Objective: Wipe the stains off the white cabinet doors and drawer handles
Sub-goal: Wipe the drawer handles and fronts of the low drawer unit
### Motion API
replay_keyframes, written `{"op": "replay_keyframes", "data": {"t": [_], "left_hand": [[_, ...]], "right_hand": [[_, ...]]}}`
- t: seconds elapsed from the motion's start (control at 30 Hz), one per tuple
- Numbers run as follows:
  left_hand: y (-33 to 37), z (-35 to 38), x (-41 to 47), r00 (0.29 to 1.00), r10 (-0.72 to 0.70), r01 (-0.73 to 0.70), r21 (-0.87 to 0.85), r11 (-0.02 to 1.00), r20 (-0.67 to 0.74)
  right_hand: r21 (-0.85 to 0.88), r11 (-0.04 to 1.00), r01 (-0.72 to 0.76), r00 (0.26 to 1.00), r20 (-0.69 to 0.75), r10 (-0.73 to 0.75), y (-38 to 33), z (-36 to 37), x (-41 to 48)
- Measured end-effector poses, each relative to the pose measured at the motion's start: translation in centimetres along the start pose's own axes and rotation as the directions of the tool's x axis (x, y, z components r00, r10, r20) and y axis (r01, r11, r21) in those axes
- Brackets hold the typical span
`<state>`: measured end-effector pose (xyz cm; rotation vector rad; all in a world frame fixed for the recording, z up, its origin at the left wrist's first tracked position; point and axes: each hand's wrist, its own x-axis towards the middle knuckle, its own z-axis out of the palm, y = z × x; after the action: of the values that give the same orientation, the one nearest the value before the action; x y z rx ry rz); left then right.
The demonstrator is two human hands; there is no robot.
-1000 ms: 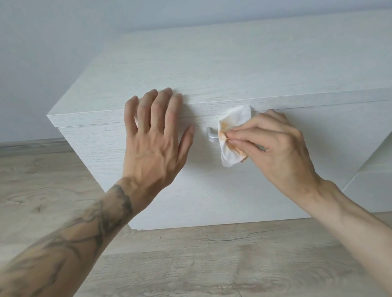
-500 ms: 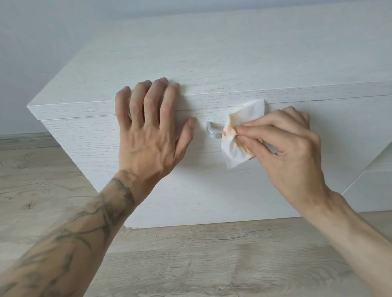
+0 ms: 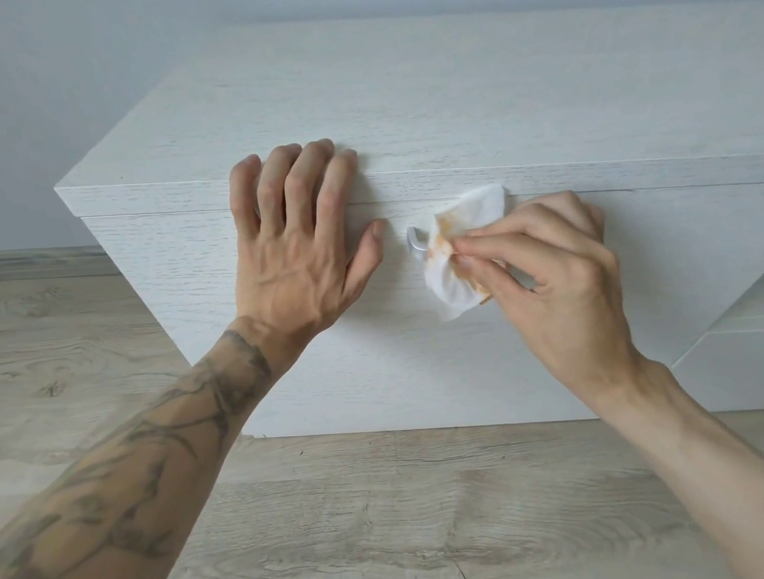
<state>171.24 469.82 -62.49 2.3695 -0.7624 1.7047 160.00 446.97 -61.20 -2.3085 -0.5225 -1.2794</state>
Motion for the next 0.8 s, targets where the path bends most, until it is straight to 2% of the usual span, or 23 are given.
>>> {"op": "replay_keyframes", "data": {"t": [0.1, 0.17, 0.23, 0.4, 0.53, 0.67, 0.8], "left_hand": [[0.0, 0.0, 0.0, 1.000, -0.004, 0.004, 0.005, 1.000, 0.000], [0.1, 0.0, 0.1, 1.000, -0.013, 0.013, 0.002, 1.000, 0.001], [0.1, 0.1, 0.1, 1.000, -0.017, 0.017, -0.004, 1.000, -0.002], [0.2, -0.3, 0.1, 0.999, -0.037, 0.037, -0.006, 0.999, 0.008], [0.4, -0.7, 0.0, 0.999, -0.046, 0.046, -0.014, 0.999, 0.016], [0.6, -0.5, 0.1, 0.998, -0.065, 0.065, -0.018, 0.998, -0.010], [0.6, -0.3, 0.1, 0.997, -0.067, 0.067, -0.022, 0.998, -0.023]], "right_hand": [[0.013, 0.991, -0.133, 0.989, -0.057, 0.133, -0.4, -1.3, -0.9], [0.109, 0.965, -0.241, 0.960, -0.118, 0.253, -1.7, -1.3, -0.4], [0.179, 0.948, -0.264, 0.947, -0.136, 0.290, -2.7, -0.8, 0.8], [0.022, 0.988, -0.151, 0.989, 0.000, 0.151, -2.7, 0.7, 0.2], [-0.107, 0.993, -0.043, 0.999, -0.028, 0.040, -1.6, 0.6, -0.7], [-0.108, 0.993, 0.043, 0.998, -0.047, -0.049, -1.2, 1.3, 0.1], [-0.067, 0.996, 0.053, 0.998, -0.014, -0.054, -0.6, 0.8, 0.3]]}}
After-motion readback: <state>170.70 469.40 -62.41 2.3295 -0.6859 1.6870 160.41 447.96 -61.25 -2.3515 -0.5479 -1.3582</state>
